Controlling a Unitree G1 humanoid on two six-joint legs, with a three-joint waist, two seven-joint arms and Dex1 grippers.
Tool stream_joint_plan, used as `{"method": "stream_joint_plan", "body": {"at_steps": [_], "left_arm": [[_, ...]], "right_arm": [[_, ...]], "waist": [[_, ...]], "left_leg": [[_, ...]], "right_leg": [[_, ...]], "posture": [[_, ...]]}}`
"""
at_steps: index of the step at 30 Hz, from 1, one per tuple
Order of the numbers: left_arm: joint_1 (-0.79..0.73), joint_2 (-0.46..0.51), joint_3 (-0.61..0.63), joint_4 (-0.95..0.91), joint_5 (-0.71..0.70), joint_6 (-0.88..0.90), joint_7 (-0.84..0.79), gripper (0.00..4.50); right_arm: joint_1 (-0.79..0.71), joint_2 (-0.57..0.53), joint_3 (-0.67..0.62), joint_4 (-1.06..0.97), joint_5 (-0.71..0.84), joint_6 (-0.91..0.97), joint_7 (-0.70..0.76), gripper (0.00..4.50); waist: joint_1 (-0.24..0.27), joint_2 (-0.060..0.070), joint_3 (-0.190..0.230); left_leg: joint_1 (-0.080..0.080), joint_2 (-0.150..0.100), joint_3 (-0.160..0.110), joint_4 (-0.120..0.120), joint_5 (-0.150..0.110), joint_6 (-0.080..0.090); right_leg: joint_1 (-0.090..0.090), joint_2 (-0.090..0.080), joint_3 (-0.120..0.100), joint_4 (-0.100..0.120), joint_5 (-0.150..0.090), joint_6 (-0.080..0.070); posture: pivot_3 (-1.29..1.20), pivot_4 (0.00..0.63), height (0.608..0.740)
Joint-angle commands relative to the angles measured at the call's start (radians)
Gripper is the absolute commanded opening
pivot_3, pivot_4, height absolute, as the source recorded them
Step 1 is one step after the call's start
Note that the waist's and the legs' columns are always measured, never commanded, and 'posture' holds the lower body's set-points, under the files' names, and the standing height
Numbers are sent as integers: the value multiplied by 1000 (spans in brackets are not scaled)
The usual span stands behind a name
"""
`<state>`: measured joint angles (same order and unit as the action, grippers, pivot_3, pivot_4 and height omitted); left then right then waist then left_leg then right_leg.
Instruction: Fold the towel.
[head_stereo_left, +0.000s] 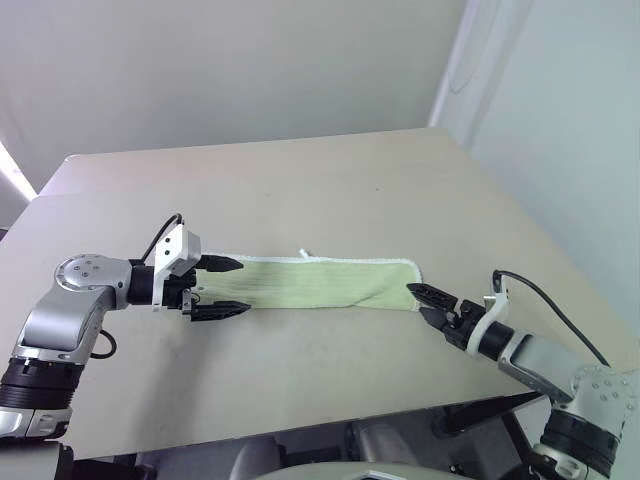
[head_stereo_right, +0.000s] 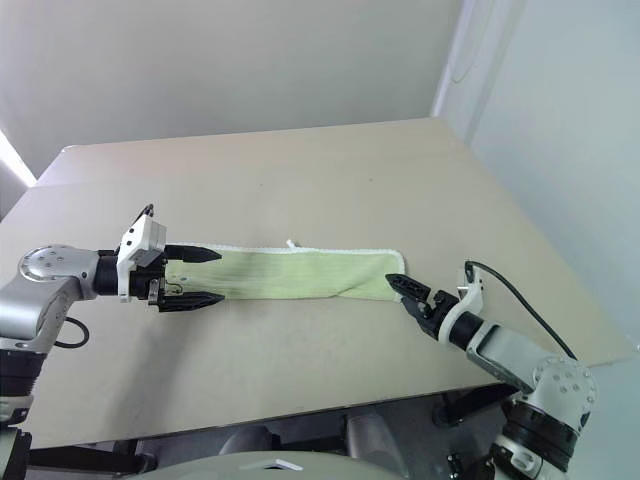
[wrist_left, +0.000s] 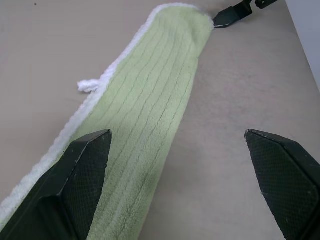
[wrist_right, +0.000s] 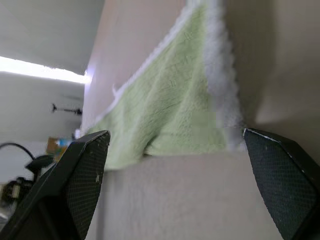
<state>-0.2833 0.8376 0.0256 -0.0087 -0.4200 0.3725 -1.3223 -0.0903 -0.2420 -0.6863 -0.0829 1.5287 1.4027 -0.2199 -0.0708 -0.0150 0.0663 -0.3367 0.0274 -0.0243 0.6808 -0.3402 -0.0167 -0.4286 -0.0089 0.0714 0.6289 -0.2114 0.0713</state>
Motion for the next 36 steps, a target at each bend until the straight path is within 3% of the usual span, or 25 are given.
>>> {"method": "stream_joint_plan", "body": {"at_steps": [1, 5, 8, 14, 21, 36], "left_arm": [[-19, -4, 5, 4, 9, -28, 11, 4500], [-31, -13, -8, 22, 21, -43, 13, 4500], [-49, -28, -17, 39, 28, -52, 17, 4500], [-53, -35, -38, 44, 43, -71, 17, 4500], [-72, -45, -44, 61, 47, -76, 26, 4500], [-129, -100, -68, 101, 87, -94, 57, 4500]], "right_arm": [[60, -73, 56, -74, 202, -81, -76, 4465], [119, -142, 174, -125, 371, -206, -151, 4465], [141, -138, 269, -148, 406, -299, -204, 4465], [127, -149, 376, -97, 358, -409, -245, 4465], [86, -151, 403, -11, 297, -492, -264, 4465], [-47, -25, 427, 89, 101, -602, -294, 4465]], "waist": [[1, 1, 0], [-5, 0, 1], [-7, 0, 1], [-2, 1, 1], [-1, 0, 0], [-6, -4, -2]], "left_leg": [[-1, 0, 0, 0, 0, 0], [-1, 0, 1, 0, 0, 0], [0, 0, 1, 0, 0, 0], [-1, 0, 0, 0, 0, 0], [-1, 0, 0, 0, 0, 0], [1, 2, 2, 2, 0, 0]], "right_leg": [[0, 0, 0, 0, 0, 0], [0, 0, 1, -1, 0, 0], [0, 0, 1, -1, 0, 0], [0, 0, 1, -1, 0, 0], [0, 0, 1, -2, 0, 0], [4, 1, 2, -13, 0, 1]], "posture": [[0, 0, 712], [0, 0, 712], [0, 0, 712], [0, 0, 712], [0, 0, 712], [0, 0, 712]]}}
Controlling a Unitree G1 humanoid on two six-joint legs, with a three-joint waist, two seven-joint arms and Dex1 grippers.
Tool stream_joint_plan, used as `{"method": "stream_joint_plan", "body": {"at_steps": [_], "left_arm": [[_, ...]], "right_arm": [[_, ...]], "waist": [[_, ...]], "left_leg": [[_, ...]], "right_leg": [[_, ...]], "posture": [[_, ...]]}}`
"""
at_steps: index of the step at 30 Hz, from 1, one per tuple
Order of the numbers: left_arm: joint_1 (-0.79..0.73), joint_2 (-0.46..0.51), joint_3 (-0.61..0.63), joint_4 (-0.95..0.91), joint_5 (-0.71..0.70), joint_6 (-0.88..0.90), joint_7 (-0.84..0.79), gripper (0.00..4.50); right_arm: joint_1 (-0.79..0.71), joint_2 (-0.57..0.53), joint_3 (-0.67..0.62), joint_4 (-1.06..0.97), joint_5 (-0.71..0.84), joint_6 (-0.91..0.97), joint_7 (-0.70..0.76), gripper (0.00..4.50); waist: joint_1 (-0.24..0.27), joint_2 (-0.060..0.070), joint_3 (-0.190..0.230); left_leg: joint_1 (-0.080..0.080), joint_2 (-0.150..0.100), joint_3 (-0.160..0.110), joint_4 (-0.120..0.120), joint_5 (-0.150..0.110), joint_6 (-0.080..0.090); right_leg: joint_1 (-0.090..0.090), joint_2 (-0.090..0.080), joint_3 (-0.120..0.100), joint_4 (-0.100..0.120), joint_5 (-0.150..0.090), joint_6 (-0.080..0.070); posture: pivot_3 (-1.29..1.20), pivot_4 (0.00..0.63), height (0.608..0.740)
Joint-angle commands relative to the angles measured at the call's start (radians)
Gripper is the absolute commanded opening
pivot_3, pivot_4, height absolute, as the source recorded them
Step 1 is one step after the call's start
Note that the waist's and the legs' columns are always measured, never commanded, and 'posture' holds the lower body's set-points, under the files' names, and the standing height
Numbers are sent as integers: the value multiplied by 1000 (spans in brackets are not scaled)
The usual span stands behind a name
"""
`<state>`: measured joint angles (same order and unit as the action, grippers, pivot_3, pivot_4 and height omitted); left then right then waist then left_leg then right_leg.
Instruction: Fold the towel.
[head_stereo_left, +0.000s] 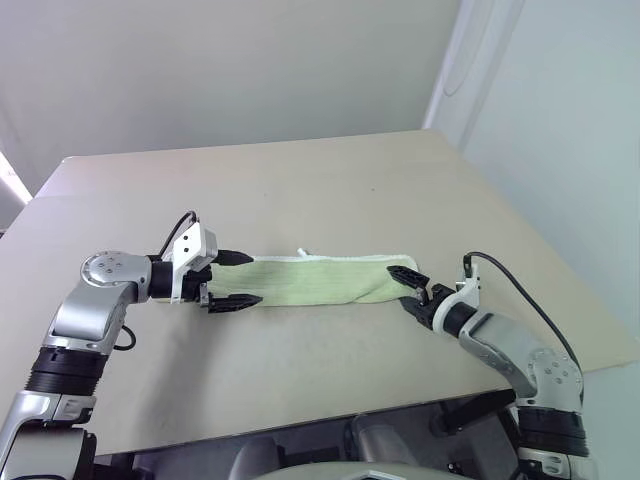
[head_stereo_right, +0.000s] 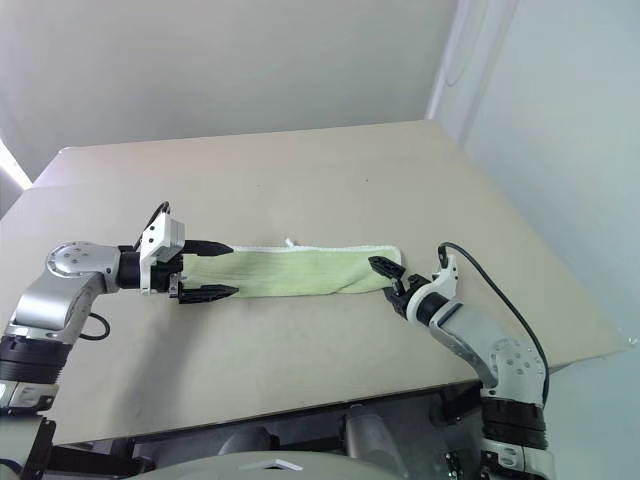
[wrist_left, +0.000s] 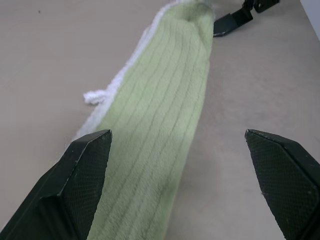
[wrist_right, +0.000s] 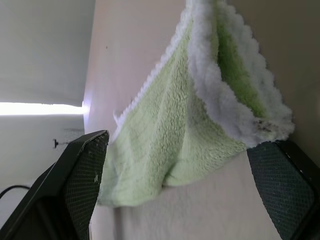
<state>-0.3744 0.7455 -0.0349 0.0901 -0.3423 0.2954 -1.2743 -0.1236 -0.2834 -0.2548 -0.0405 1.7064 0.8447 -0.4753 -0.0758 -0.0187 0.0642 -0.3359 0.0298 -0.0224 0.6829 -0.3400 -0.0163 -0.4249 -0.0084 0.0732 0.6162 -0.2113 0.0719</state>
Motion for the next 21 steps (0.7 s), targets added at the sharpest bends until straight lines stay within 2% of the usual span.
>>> {"method": "stream_joint_plan", "body": {"at_steps": [1, 5, 13, 18, 21], "left_arm": [[-42, -10, -10, 5, 14, -21, 9, 4500], [-62, -23, -18, 58, 32, -61, 8, 4500], [-91, -37, -14, 144, 56, -122, 9, 4500], [-97, -38, -11, 179, 65, -150, 16, 4500], [-101, -41, 0, 182, 53, -144, 23, 4500]], "right_arm": [[-17, 25, -10, 45, -89, -53, -45, 4293], [-10, 43, -45, 39, -121, -87, -68, 3127], [15, 50, -128, -10, -94, -126, -62, 64], [38, -9, -177, -31, -74, -106, -56, 23], [45, -109, -233, 1, -82, -95, -36, 23]], "waist": [[-2, -1, 0], [-4, 0, -1], [7, -1, -1], [12, 0, -1], [26, 1, 0]], "left_leg": [[0, 0, 0, 0, 0, 0], [0, 0, 1, 0, 0, 0], [-2, -4, -2, -1, 0, 0], [-3, -9, -5, -1, 0, 0], [-4, -13, -8, -1, 0, 0]], "right_leg": [[0, 0, 0, 0, 0, 0], [0, 0, 1, 0, 0, 0], [-2, 0, 3, 1, 3, 4], [-2, -2, 6, -1, 3, 6], [-2, -3, 8, -1, 1, 9]], "posture": [[0, 0, 712], [0, 0, 712], [0, 0, 712], [0, 0, 712], [0, 0, 712]]}}
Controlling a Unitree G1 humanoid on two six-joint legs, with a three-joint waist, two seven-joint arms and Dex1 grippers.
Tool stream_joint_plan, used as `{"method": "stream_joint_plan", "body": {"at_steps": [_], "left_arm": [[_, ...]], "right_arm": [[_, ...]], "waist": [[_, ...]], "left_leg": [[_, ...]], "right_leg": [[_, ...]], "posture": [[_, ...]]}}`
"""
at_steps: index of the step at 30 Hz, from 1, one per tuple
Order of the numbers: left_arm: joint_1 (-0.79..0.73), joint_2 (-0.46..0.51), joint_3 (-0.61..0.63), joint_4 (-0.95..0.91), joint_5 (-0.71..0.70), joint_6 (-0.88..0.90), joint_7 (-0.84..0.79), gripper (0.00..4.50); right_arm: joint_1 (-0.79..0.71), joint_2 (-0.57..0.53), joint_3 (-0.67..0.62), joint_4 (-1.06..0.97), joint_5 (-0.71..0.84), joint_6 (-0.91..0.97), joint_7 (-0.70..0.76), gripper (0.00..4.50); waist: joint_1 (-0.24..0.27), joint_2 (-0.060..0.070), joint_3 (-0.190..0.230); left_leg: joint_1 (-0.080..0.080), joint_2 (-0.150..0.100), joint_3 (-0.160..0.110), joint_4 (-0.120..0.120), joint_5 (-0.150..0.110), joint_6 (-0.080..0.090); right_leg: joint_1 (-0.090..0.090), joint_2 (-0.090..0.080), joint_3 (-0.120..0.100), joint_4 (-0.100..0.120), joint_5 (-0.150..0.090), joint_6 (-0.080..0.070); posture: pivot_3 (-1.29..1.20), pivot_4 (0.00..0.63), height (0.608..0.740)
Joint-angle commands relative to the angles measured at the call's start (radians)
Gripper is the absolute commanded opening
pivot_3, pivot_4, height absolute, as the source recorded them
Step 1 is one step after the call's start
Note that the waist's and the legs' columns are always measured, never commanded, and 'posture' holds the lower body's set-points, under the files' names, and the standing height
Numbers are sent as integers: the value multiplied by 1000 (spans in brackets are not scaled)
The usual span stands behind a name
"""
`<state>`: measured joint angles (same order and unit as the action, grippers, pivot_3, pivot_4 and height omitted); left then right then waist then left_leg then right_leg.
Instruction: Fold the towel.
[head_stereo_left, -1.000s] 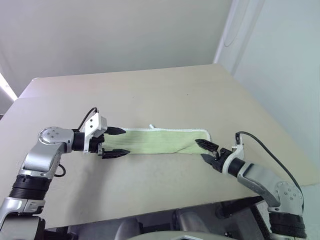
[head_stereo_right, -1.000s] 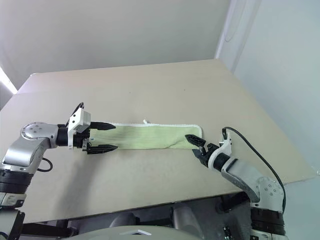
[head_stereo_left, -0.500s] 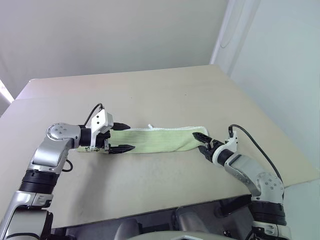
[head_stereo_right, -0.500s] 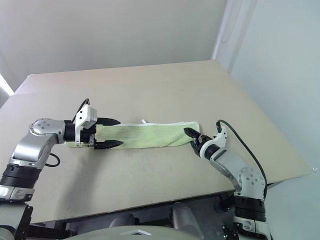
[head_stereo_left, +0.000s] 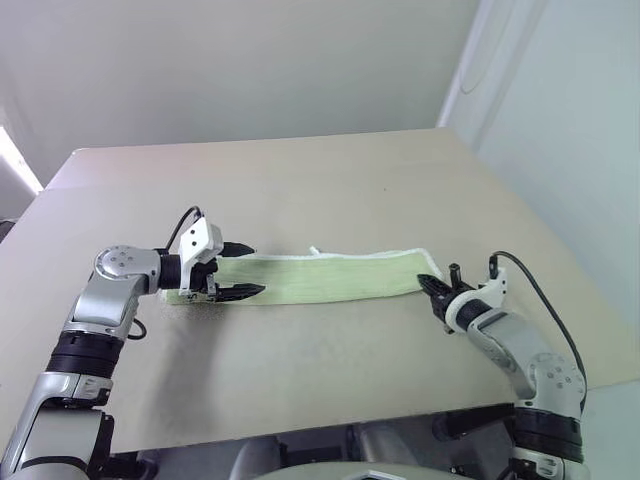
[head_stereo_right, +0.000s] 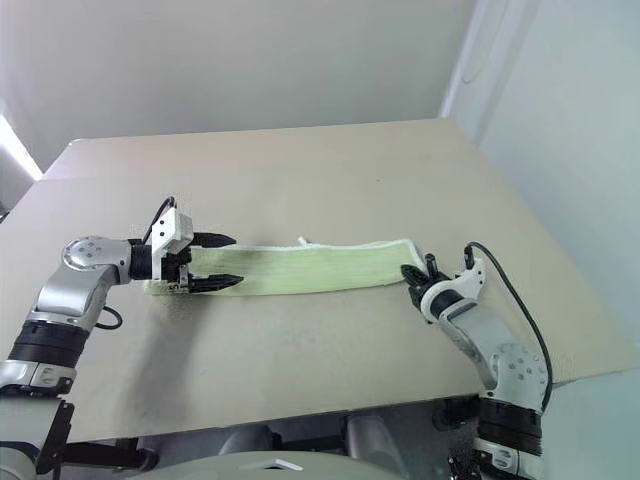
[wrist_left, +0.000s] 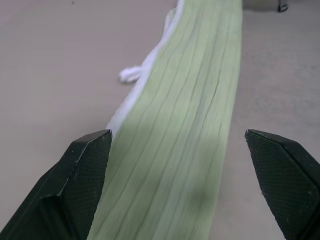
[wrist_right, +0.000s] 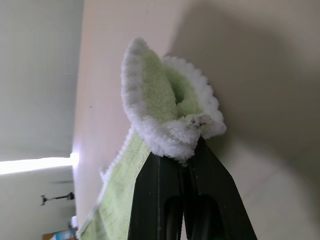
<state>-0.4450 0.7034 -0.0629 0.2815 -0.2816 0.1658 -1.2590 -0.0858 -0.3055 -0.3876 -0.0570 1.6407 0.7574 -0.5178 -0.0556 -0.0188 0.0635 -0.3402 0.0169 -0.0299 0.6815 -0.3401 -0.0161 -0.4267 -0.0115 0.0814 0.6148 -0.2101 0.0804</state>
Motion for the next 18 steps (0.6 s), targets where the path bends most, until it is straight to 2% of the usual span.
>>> {"method": "stream_joint_plan", "body": {"at_steps": [1, 4, 7, 10, 13, 16, 18], "left_arm": [[-32, 1, 29, -6, -7, -17, 9, 4500], [-30, 5, 27, -6, 1, -21, 12, 4500], [-27, 4, 27, -20, 0, -12, 20, 4500], [-28, -1, 28, -28, -2, -2, 32, 4500], [-31, -3, 29, -43, -3, 9, 45, 4500], [-36, 0, 27, -45, 4, 9, 53, 4500], [-40, 2, 28, -50, 2, 15, 55, 4500]], "right_arm": [[5, -112, -113, 30, -20, -7, 14, 23], [-15, -246, -147, 95, -76, 27, 92, 23], [-112, -392, -132, 138, -169, 65, 189, 23], [-181, -437, -83, 96, -222, 106, 264, 23], [-230, -481, 33, -59, -266, 206, 337, 23], [-238, -498, 121, -167, -304, 266, 420, 23], [-218, -521, 207, -248, -393, 275, 503, 23]], "waist": [[11, 1, 1], [12, 2, 1], [7, 6, 4], [-5, 6, 4], [-14, 6, 4], [-14, 6, 4], [-12, 6, 4]], "left_leg": [[0, -1, 0, 0, 0, 0], [-1, -3, 1, 0, 0, 1], [-1, -3, 2, 0, -1, 1], [1, -2, 5, -2, -1, 2], [1, 0, 3, -2, -1, 2], [1, 2, 3, -2, -1, 3], [0, 2, 3, -2, -1, 3]], "right_leg": [[0, 0, 2, 0, -1, 1], [0, 0, 5, -1, -1, 3], [0, 0, 6, 0, -1, 3], [2, 4, 11, 2, -1, 3], [2, 8, 12, 4, -1, 3], [1, 11, 14, 4, -1, 2], [1, 11, 14, 4, -1, 2]], "posture": [[0, 0, 712], [0, 0, 712], [0, 0, 712], [0, 0, 712], [0, 0, 712], [0, 0, 712], [0, 0, 712]]}}
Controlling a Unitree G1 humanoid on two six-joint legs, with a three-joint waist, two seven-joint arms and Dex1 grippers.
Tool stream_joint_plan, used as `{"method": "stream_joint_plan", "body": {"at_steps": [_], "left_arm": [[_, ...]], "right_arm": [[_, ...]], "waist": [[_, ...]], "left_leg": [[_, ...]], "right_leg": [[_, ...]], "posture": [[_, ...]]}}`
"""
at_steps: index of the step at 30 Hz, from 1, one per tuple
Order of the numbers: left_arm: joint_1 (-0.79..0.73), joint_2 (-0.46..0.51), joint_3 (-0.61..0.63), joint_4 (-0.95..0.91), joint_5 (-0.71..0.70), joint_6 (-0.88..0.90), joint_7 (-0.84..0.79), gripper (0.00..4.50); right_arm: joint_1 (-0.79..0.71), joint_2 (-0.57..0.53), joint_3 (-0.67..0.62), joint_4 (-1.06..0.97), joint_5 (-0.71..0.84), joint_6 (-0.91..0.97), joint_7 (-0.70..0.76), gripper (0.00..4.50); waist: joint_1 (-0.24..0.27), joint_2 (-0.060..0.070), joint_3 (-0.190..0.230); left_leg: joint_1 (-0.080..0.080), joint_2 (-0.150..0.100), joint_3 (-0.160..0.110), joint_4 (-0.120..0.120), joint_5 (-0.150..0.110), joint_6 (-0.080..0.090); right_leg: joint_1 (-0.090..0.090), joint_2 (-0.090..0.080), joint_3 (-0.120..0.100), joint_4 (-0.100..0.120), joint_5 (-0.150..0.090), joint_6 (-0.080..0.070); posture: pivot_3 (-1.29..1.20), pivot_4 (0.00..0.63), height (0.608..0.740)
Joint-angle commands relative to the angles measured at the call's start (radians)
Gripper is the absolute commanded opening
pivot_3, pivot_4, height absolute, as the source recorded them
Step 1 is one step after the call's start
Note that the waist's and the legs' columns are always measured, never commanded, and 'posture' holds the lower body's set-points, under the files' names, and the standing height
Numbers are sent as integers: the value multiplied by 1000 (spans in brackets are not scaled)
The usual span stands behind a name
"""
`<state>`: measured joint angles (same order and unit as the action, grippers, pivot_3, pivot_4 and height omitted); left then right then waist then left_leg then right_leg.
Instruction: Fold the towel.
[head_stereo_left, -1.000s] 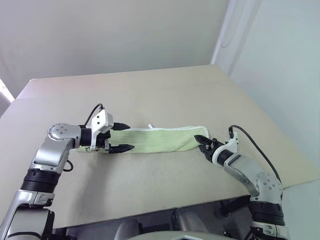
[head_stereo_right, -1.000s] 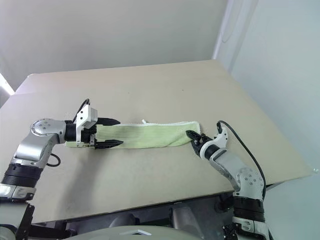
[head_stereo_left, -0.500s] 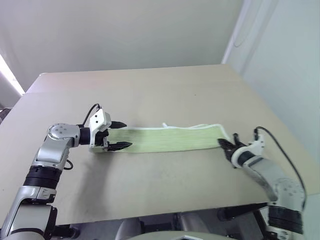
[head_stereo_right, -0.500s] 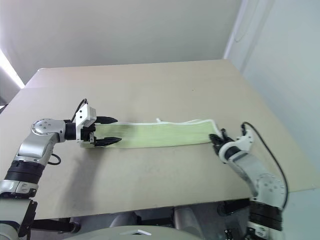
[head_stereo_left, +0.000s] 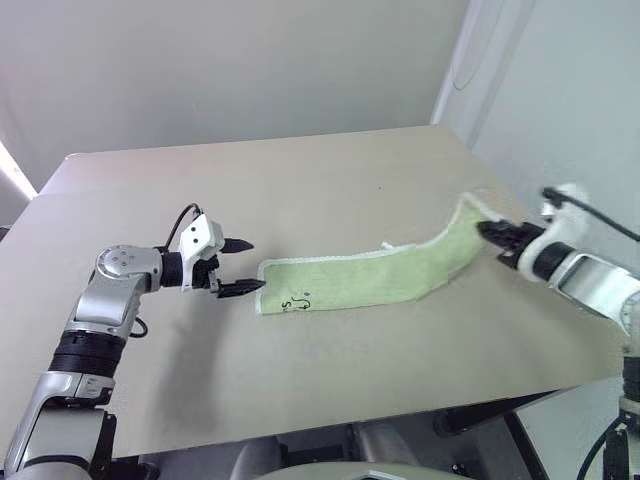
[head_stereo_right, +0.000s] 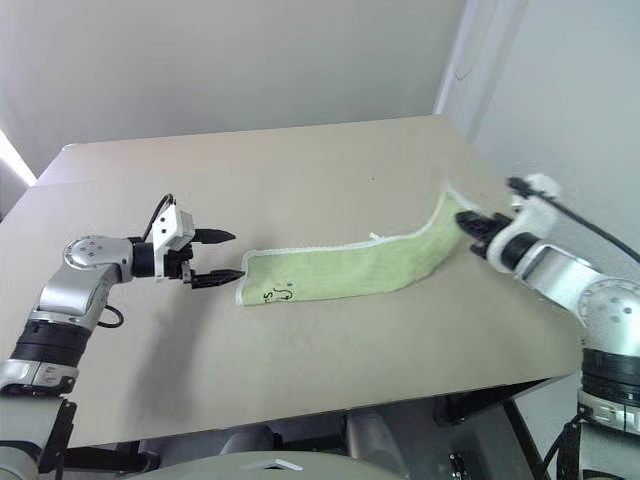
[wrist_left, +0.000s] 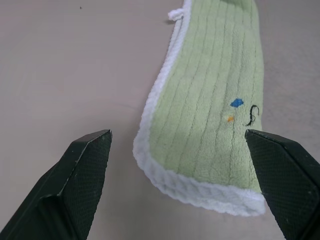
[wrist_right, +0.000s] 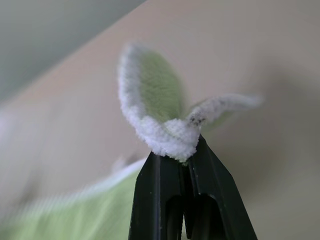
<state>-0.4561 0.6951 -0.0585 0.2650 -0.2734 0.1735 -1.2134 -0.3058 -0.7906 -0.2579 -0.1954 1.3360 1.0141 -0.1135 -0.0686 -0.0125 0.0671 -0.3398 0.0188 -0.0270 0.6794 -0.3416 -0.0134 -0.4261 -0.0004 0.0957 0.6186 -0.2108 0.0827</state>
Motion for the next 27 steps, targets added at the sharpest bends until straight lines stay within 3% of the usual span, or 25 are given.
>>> {"method": "stream_joint_plan", "body": {"at_steps": [1, 3, 10, 27], "left_arm": [[-30, 10, 25, -38, -10, 13, 10, 4500], [-30, 10, 26, -47, -8, 19, 17, 4500], [-28, 13, 21, -65, 0, 34, 30, 4500], [-15, 18, 35, -100, -10, 59, 55, 4500]], "right_arm": [[14, -47, 123, -146, -148, 7, 140, 23], [33, -56, 201, -202, -239, -7, 204, 23], [15, 14, 294, -215, -407, -36, 312, 23], [-27, 221, 415, -165, -619, 47, 393, 23]], "waist": [[3, 0, 0], [6, 0, 0], [11, -1, 0], [7, -1, 0]], "left_leg": [[0, 0, 0, 0, 0, 0], [0, -1, -1, 2, 0, 0], [0, -1, 0, 2, 0, 1], [1, -1, -1, 2, 0, 1]], "right_leg": [[0, 0, 1, 0, 0, 0], [-2, 0, 1, -2, 0, 0], [-3, 0, 2, -3, 0, 1], [-3, 2, 2, -1, 0, 0]], "posture": [[0, 0, 712], [0, 0, 712], [0, 0, 712], [0, 0, 712]]}}
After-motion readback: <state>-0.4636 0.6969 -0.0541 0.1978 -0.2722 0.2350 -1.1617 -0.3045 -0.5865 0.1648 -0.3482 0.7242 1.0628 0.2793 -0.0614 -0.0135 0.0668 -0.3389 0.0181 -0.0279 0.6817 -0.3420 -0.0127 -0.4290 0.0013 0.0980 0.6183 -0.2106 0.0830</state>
